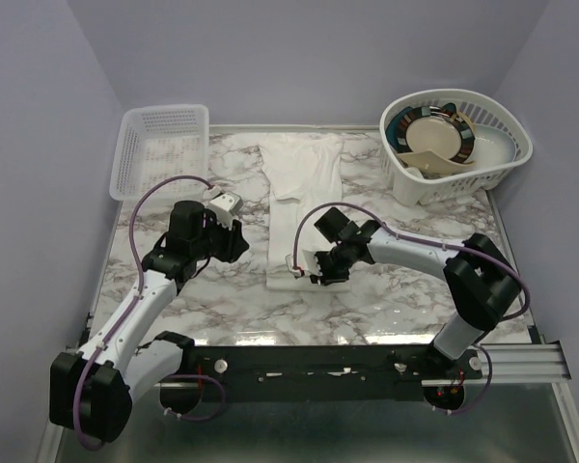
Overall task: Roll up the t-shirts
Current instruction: Roll the T-shirt to the center of the board.
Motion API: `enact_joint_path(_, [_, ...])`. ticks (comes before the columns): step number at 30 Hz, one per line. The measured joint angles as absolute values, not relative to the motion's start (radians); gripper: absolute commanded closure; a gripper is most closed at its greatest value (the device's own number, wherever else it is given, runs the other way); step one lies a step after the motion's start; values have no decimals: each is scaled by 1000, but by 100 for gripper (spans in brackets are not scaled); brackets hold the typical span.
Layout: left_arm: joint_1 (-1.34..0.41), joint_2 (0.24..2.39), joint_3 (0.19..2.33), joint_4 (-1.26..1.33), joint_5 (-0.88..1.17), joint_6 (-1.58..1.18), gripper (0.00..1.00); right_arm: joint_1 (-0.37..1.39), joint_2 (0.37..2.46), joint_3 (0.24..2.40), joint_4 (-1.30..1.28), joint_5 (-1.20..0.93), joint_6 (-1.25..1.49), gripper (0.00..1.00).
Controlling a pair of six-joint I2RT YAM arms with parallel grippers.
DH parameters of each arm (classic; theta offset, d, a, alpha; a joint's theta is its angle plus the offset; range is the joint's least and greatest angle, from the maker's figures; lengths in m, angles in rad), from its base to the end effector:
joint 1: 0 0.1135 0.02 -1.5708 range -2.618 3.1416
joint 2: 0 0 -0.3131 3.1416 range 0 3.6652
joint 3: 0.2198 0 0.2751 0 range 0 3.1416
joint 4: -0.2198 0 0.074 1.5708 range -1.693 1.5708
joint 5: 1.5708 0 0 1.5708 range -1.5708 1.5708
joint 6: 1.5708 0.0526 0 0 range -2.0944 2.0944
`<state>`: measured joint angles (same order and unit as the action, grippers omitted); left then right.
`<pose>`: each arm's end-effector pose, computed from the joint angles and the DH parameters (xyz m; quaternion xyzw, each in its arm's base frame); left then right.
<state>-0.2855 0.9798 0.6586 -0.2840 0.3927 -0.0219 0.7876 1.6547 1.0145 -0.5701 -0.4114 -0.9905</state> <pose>0.2055 -0.0813 0.2759 0.2040 0.8492 -0.2405 0.4235 0.2253 0.2561 0.1989 -0.7709 0.5784 0.1821 0.1949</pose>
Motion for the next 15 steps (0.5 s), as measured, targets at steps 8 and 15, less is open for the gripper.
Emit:
enact_joint_path(8, [-281, 965, 659, -302, 385, 13, 56, 787, 1730, 1045, -546, -348, -1018, 75])
enact_joint_path(15, [-281, 963, 659, -338, 390, 72, 56, 756, 1802, 1145, -539, -315, -1010, 75])
